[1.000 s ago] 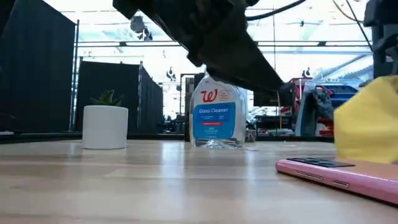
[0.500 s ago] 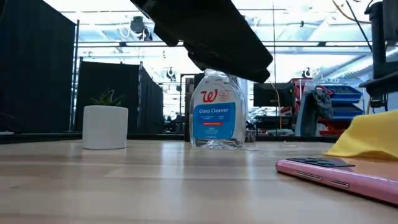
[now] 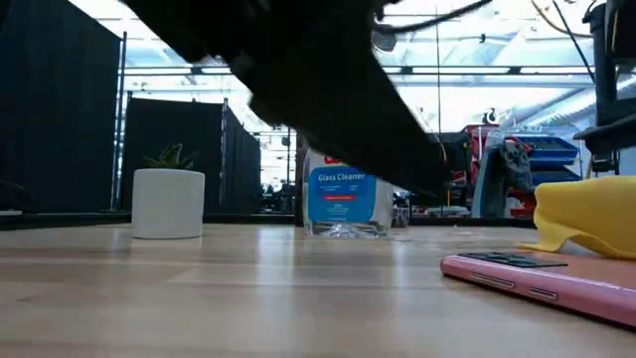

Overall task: Apply microfiber cloth
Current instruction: Wipe the front of the cellphone with a microfiber cloth

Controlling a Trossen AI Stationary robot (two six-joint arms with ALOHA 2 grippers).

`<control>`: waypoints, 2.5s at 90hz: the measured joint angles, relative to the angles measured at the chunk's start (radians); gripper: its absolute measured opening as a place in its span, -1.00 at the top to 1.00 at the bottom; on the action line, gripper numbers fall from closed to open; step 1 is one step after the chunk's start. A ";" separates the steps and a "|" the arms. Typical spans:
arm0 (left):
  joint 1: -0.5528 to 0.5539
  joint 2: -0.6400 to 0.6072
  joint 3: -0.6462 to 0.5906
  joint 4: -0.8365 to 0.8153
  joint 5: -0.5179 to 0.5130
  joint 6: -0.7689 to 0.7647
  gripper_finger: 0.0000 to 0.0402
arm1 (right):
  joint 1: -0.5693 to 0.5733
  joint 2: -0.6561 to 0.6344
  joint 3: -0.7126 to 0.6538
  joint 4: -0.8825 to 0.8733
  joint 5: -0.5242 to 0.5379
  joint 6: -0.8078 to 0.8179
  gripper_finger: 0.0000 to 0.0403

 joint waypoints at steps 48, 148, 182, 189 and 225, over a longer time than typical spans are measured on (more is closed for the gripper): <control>0.011 0.083 0.000 0.121 -0.022 0.056 0.23 | -0.118 0.160 0.003 0.228 -0.172 -0.017 -0.45; 0.023 0.114 0.000 0.201 -0.010 0.081 0.23 | -0.064 0.190 0.004 0.245 -0.052 0.203 -0.45; 0.025 0.115 0.000 0.207 -0.040 0.103 0.23 | -0.086 0.197 0.000 0.303 -0.035 0.214 -0.45; 0.026 0.115 -0.001 0.207 -0.043 0.102 0.23 | -0.100 0.198 0.000 0.323 -0.041 0.198 -0.45; 0.024 0.120 -0.001 0.203 -0.051 0.103 0.23 | -0.118 0.200 -0.001 0.352 0.016 0.184 -0.45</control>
